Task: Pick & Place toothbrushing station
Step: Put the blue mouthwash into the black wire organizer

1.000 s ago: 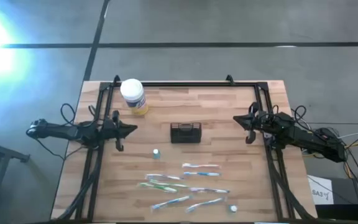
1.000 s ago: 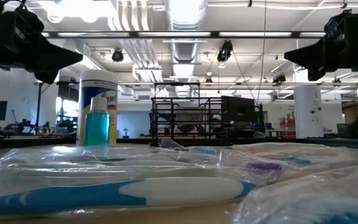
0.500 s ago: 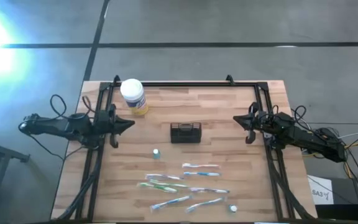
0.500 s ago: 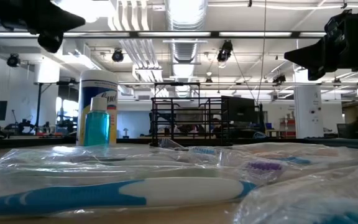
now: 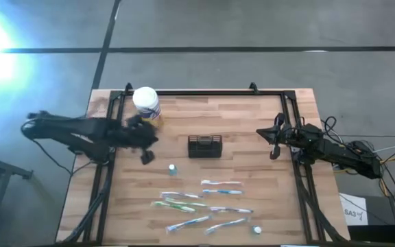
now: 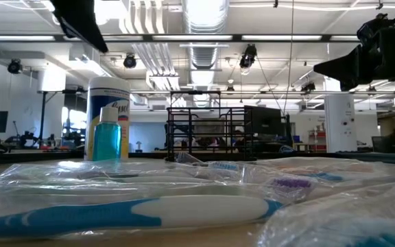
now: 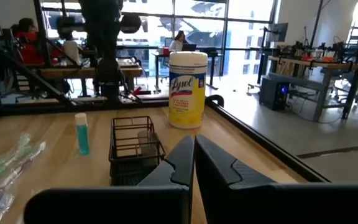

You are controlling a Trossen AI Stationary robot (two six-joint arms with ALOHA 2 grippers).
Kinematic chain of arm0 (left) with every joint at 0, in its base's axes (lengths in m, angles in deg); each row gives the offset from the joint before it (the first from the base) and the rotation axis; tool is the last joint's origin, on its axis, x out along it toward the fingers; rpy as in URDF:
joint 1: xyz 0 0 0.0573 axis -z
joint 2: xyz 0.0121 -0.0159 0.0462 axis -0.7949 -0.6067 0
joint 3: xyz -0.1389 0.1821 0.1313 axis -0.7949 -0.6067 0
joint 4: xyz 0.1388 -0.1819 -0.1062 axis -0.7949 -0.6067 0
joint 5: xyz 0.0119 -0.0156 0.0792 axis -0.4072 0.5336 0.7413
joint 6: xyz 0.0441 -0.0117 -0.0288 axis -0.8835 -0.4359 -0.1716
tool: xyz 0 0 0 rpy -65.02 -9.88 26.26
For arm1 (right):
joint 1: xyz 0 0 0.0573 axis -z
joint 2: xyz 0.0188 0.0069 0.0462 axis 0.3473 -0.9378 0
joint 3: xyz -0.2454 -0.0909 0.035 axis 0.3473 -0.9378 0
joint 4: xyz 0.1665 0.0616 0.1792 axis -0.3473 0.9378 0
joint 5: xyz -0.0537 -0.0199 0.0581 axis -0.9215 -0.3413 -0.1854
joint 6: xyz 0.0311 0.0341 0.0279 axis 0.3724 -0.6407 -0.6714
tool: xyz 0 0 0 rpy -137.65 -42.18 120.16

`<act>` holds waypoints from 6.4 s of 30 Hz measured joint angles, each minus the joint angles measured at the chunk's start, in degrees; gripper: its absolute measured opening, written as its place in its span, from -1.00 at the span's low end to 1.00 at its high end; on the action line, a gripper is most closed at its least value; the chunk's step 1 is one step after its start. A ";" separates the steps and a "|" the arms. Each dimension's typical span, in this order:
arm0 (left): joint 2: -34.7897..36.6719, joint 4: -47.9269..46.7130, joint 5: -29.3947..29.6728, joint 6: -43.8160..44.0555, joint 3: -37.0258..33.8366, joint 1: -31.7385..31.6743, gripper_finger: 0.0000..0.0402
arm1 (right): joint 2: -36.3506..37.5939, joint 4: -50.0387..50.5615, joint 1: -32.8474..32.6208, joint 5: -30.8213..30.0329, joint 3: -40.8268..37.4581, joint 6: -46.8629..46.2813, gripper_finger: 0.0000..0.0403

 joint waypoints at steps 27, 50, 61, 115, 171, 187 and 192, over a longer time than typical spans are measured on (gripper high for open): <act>-28.65 -13.68 -8.78 5.02 20.79 4.79 0.02 | 0.02 0.15 0.00 0.04 0.00 -1.33 -0.94; -28.56 -5.61 -16.66 5.71 12.99 3.50 0.02 | 0.02 0.11 -0.01 -0.44 0.00 -1.49 -0.94; -28.58 -2.92 -18.60 10.80 10.19 2.63 0.02 | 0.02 0.09 0.00 -0.42 0.00 -1.51 -0.94; -33.17 -0.44 -20.09 3.17 9.53 0.03 -0.29 | -0.02 0.13 -0.02 -0.42 0.00 -1.27 -0.94; 27.73 11.22 -17.20 -5.33 -21.79 -0.30 -0.52 | 0.00 0.20 0.00 -1.88 0.00 -1.50 -0.94; 38.69 11.58 -15.81 -1.53 -29.38 -0.30 -0.52 | -0.02 0.16 -0.01 -1.88 0.00 -1.53 -0.94; 38.63 12.72 -15.80 -0.77 -29.68 -0.30 -0.52 | 0.00 0.15 -0.01 -1.84 0.00 -1.52 -0.94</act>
